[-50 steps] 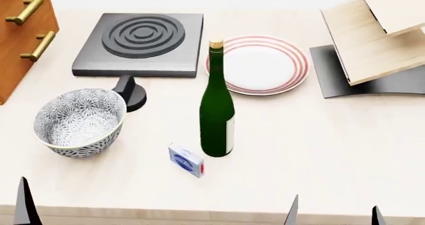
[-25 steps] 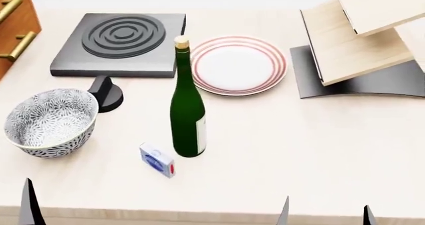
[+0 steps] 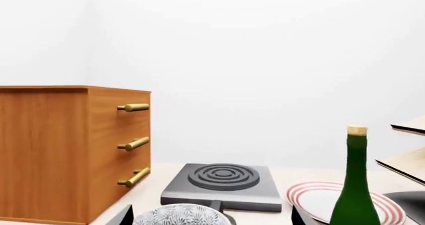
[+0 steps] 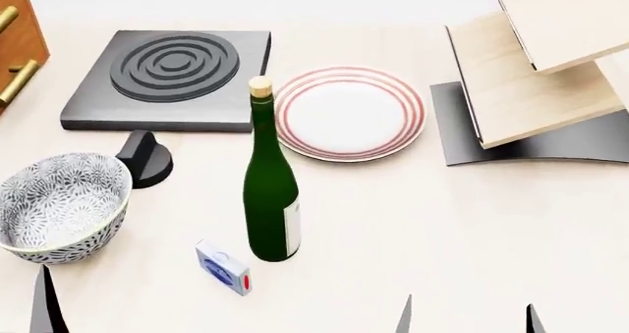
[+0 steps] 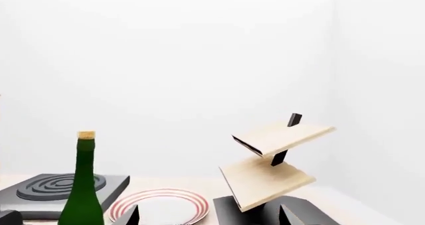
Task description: Pick up the akita bowl and put it on the plate.
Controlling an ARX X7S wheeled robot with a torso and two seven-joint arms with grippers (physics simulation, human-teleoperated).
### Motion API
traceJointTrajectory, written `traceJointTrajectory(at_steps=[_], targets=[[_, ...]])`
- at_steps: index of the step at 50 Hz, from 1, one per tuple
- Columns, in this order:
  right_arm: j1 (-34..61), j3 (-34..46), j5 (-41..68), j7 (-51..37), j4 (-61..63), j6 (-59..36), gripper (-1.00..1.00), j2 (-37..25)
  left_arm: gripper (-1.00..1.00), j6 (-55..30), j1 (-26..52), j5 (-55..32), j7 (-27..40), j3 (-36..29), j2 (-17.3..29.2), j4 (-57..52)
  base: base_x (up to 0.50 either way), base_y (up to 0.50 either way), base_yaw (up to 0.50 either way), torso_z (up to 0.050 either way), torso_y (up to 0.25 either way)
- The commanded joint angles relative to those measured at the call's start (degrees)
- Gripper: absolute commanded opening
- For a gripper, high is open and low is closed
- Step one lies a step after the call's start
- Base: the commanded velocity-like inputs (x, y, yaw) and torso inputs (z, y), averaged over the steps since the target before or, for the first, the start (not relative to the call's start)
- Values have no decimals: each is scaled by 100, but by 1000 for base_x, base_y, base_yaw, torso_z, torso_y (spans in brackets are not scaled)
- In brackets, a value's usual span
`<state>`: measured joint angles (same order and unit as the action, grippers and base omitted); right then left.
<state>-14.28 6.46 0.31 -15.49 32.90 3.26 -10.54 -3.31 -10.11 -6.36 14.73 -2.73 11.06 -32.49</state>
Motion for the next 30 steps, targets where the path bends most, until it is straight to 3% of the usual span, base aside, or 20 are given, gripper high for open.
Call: traceJointTrajectory(at_steps=[1,19,30], targets=[[13,81,-53,-50,-24,47,100,-46,100,17,12,-23,49,-30,40,27,254,-12,0,0,0],[43,153,29,-94,-36,0,100,-113,100,56,19,-26,118,-99,93,74,214,-11,0,0,0],[8,188,29,-143,-23,81,100,-152,100,69,-1,-46,155,-111,134,51,36,-1,0,0,0]])
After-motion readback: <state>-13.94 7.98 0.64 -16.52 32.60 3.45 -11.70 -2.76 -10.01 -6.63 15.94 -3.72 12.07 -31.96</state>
